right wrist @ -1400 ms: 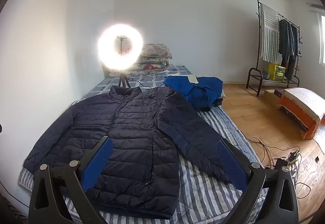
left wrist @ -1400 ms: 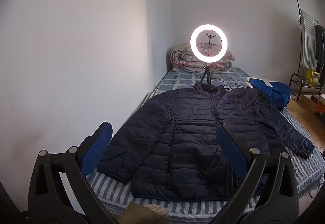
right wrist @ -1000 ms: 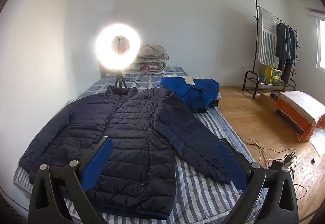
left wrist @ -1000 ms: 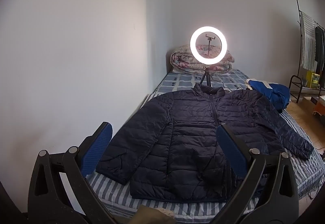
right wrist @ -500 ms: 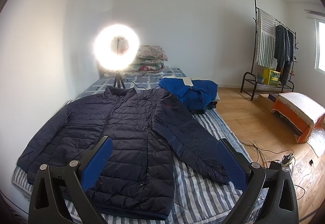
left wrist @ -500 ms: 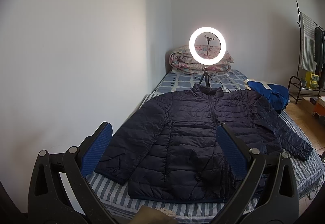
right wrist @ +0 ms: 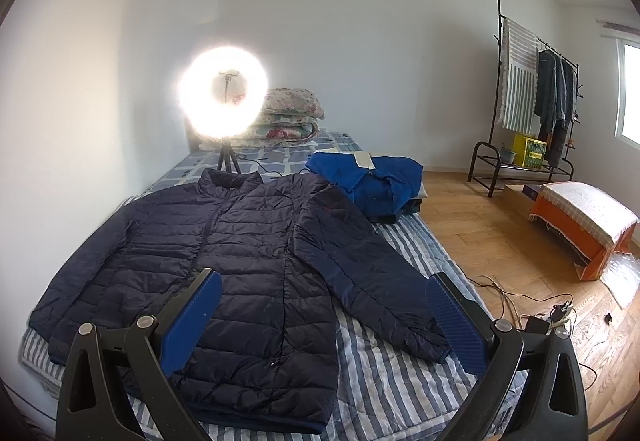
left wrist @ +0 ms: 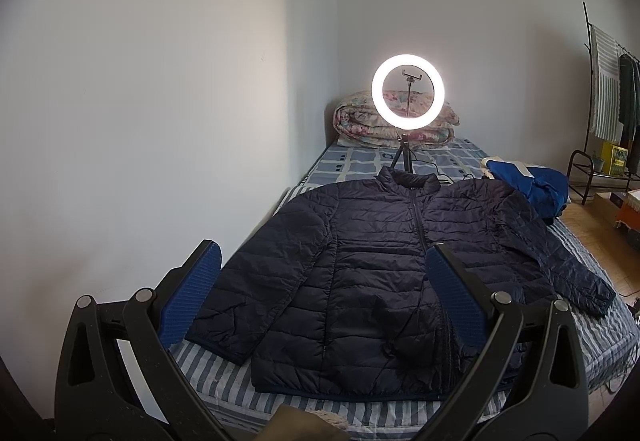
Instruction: Fold large clothes
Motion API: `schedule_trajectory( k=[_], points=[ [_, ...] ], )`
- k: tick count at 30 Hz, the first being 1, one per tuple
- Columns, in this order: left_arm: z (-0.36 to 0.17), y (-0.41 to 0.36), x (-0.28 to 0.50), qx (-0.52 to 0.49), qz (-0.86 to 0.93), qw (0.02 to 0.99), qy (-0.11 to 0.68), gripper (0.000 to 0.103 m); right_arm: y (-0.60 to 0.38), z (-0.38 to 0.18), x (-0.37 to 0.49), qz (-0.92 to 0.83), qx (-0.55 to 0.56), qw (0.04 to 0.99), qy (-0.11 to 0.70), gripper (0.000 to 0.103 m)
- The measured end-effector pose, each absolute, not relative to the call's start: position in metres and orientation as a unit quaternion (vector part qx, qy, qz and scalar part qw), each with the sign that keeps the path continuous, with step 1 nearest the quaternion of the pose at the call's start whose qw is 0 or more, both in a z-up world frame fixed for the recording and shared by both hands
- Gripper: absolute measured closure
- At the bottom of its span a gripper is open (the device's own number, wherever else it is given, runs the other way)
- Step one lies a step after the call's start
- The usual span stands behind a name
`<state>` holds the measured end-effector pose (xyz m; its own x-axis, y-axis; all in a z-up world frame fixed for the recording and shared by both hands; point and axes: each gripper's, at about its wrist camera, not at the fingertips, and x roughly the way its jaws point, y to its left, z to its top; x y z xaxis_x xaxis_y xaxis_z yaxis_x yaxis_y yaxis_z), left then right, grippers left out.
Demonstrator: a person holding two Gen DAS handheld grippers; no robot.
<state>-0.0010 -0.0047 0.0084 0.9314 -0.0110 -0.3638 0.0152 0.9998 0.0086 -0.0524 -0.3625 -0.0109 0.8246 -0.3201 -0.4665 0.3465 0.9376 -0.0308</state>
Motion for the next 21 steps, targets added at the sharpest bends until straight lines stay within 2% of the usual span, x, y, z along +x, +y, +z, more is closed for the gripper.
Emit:
schedule_trajectory(
  k=[21],
  points=[
    [0.0088,-0.0038,0.0025,0.007,-0.003,0.983,0.185,0.000,-0.3616,-0.0080,-0.0536,-0.183,0.022,0.954,0.235,0.000]
  ],
)
